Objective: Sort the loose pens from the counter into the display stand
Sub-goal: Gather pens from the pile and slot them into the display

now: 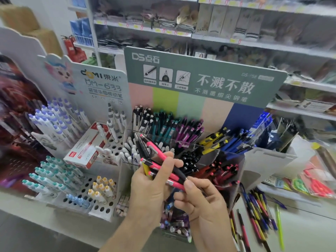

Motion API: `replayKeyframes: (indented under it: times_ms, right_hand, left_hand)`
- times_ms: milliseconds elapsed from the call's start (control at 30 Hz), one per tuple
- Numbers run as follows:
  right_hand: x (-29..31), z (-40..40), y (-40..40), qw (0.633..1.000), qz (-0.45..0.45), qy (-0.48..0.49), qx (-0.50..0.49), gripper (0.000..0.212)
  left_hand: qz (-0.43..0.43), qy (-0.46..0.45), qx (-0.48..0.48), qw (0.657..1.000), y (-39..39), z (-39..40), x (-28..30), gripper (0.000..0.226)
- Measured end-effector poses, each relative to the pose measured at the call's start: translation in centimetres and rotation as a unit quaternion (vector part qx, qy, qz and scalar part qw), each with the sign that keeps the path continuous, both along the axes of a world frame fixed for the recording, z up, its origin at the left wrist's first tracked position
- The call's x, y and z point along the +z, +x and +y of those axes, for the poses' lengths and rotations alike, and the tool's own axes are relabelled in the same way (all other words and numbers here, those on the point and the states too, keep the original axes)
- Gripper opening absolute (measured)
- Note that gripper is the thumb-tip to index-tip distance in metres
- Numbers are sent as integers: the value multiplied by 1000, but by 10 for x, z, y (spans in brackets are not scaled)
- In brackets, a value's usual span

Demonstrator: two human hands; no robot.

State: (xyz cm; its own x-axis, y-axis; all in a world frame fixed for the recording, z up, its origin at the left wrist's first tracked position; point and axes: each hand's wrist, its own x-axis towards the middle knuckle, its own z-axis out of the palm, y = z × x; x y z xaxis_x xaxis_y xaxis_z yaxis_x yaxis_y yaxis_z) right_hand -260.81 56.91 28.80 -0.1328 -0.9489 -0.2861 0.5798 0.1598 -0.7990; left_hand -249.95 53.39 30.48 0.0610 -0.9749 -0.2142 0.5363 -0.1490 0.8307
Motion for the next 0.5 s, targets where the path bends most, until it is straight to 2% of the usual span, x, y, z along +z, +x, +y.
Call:
replayKeyframes:
  times_ms: [133, 233, 300, 367, 400, 500]
  right_hand:
    - [-2, 0, -17, 997, 45, 16, 67, 72]
    - [-3, 2, -41, 982, 121, 38, 139, 41]
    - [-5, 0, -57, 978, 171, 26, 115, 38]
    - [-5, -1, -63, 972, 209, 6, 111, 31]
    - [-6, -2, -63, 962, 236, -10, 135, 30]
    - [-14, -2, -63, 935, 292, -41, 198, 37]
  left_hand:
    - [-15, -1, -26, 1000, 4, 0, 4, 28]
    - [-84, 21, -121, 989, 22, -2, -1, 29]
    - [-137, 37, -244, 959, 30, -1, -7, 28]
    - [-157, 57, -367, 915, 27, 4, -10, 19]
    - [-153, 70, -410, 896, 23, 8, -12, 11]
    - [-165, 90, -465, 865, 12, 16, -26, 14]
